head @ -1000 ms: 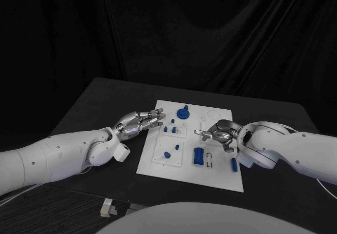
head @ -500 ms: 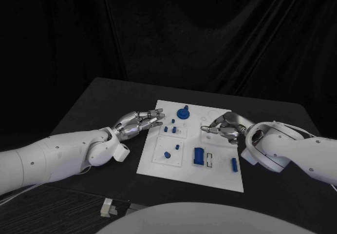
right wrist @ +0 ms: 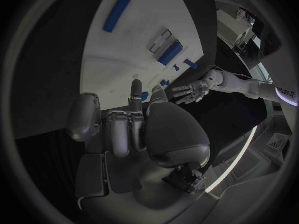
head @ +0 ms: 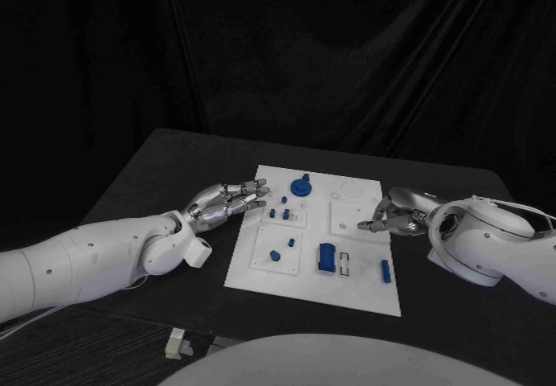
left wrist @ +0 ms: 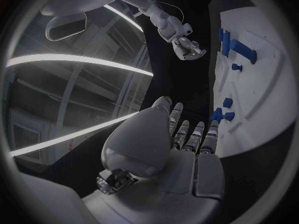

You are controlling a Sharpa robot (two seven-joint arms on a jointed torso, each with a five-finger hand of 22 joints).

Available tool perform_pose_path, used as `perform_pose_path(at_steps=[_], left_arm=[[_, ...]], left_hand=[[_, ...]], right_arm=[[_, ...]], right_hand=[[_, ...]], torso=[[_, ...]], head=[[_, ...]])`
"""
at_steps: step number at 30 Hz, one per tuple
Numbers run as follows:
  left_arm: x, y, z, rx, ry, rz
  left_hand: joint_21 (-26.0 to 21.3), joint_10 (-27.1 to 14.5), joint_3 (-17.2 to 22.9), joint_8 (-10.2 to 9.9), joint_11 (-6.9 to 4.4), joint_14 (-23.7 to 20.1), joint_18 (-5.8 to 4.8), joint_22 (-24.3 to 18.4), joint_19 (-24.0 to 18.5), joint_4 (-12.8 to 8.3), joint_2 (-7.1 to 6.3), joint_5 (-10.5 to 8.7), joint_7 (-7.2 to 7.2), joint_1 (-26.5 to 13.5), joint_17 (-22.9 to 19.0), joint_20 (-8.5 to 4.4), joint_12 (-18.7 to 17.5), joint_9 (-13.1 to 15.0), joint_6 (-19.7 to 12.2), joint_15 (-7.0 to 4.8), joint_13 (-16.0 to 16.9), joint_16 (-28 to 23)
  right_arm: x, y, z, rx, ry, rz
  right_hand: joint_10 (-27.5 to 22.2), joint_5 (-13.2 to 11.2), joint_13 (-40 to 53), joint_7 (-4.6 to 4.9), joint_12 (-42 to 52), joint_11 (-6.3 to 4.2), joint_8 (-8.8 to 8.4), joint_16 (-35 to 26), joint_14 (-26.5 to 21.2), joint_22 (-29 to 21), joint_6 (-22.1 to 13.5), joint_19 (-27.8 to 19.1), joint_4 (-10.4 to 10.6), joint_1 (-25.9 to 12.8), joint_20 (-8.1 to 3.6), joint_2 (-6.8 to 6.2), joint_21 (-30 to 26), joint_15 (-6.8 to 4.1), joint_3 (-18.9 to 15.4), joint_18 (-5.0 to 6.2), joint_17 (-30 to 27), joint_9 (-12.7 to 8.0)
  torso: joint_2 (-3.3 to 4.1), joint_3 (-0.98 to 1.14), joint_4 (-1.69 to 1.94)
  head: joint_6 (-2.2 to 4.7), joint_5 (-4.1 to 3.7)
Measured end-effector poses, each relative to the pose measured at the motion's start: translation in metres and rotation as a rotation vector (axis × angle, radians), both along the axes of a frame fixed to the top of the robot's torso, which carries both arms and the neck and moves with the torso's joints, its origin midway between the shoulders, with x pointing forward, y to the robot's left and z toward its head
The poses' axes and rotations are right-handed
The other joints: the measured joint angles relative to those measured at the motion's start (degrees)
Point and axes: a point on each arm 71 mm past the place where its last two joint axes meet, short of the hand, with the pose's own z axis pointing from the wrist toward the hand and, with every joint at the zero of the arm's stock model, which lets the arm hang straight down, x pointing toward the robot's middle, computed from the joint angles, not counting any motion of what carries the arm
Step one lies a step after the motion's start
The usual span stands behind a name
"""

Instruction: Assemble the parts on the task board

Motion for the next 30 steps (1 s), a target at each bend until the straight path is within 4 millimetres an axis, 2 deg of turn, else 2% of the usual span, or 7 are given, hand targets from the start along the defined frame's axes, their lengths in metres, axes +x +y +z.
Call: perform_pose_path(at_steps=[2,3,6,12,13,14,30], left_arm=[[0.000,0.000,0.000,0.000,0.000,0.000],[0.000,-0.001,0.000,-0.001,0.000,-0.001],[0.000,-0.001,0.000,-0.001,-0.001,-0.001],[0.000,-0.001,0.000,-0.001,-0.001,-0.001],[0.000,-0.001,0.000,-0.001,-0.001,-0.001],[0.000,-0.001,0.000,-0.001,-0.001,-0.001],[0.000,-0.001,0.000,-0.002,-0.001,-0.001]], left_hand=[[0.00,0.00,0.00,0.00,0.00,0.00,0.00,0.01,0.00,0.00,0.00,0.00,0.01,0.00,0.00,0.00,0.00,0.00,0.01,0.00,0.00,0.00],[0.00,0.00,0.00,0.00,0.00,0.00,0.00,0.01,0.00,0.00,0.00,0.00,0.00,0.00,0.00,0.00,0.00,0.00,-0.01,0.00,0.00,0.00],[0.00,0.01,0.00,0.00,0.00,0.00,0.00,0.01,0.00,0.00,0.00,0.00,0.02,0.00,0.00,0.00,0.00,0.00,0.02,0.00,0.00,0.00],[0.00,0.00,0.00,0.00,0.01,0.00,0.01,0.00,0.00,0.00,0.00,0.00,0.29,0.00,0.00,0.00,0.00,0.00,0.30,0.00,0.00,0.00],[0.00,0.01,0.00,0.00,0.01,0.00,0.00,0.00,0.00,0.00,0.00,0.00,0.29,0.00,0.00,0.00,0.00,0.00,0.30,0.00,0.00,0.00],[0.00,0.01,0.00,0.00,0.01,0.00,0.00,0.00,0.00,0.00,0.00,0.00,0.29,0.00,0.00,0.00,0.00,0.00,0.30,0.00,0.00,0.00],[0.00,0.09,0.00,0.00,0.09,0.00,0.00,-0.01,0.00,0.00,0.00,0.00,0.29,0.00,0.00,0.00,0.00,0.00,0.30,0.00,0.00,0.00]], right_arm=[[-0.001,-0.002,-0.002,-0.044,0.022,-0.001],[-0.001,-0.003,-0.003,-0.071,0.036,-0.002],[-0.001,-0.005,-0.006,-0.124,0.066,0.000],[-0.001,-0.006,-0.011,-0.206,0.115,0.009],[-0.001,-0.007,-0.011,-0.214,0.120,0.010],[-0.001,-0.007,-0.012,-0.225,0.126,0.011],[0.001,-0.012,-0.017,-0.296,0.174,0.004]], right_hand=[[0.06,-0.81,0.00,0.17,0.00,0.08,0.00,0.01,-0.02,0.00,1.05,0.30,0.00,0.00,0.29,0.00,0.76,0.01,0.00,0.00,0.00,0.00],[0.09,-1.35,0.00,-0.49,0.00,0.05,0.00,0.01,0.34,0.00,2.22,0.30,-0.01,0.02,0.29,-0.01,0.77,-0.35,0.01,0.00,0.00,0.32],[-0.23,-2.14,0.01,-0.70,0.00,-0.65,0.00,0.01,0.69,0.00,4.36,0.53,-0.02,0.02,0.05,-0.01,0.78,-0.71,0.01,-0.01,0.00,0.52],[-0.02,-2.02,0.02,-1.13,0.00,-0.85,0.00,0.01,0.20,0.00,4.80,0.50,-0.71,0.01,-0.35,-0.02,3.00,-1.23,0.73,-0.01,0.00,1.28],[-0.02,-1.55,0.02,-1.13,0.00,-0.85,-0.01,0.02,0.21,0.00,4.80,0.51,0.26,0.00,-0.35,-0.03,3.00,-1.23,1.70,-0.01,0.00,1.37],[0.27,-0.75,0.00,-1.13,0.00,-1.14,-0.01,0.01,0.42,0.00,4.80,0.51,0.38,-0.91,-0.36,-0.94,3.00,-1.45,1.82,-0.01,0.00,1.61],[0.39,0.18,-0.12,-1.12,0.00,-1.04,-1.13,-0.01,0.50,0.00,4.78,0.59,0.39,-0.90,-1.05,-0.91,2.99,-1.53,1.83,-0.01,0.00,1.72]], torso=[[-0.03,0.00,-0.01],[-0.03,0.00,-0.02],[-0.04,0.00,-0.03],[-0.02,0.00,-0.03],[-0.01,0.00,-0.03],[0.01,0.00,-0.03],[0.04,0.00,0.01]], head=[[0.00,0.07],[0.00,0.07],[0.00,0.09],[0.00,-0.14],[0.00,-0.15],[0.00,-0.16],[0.00,-0.24]])
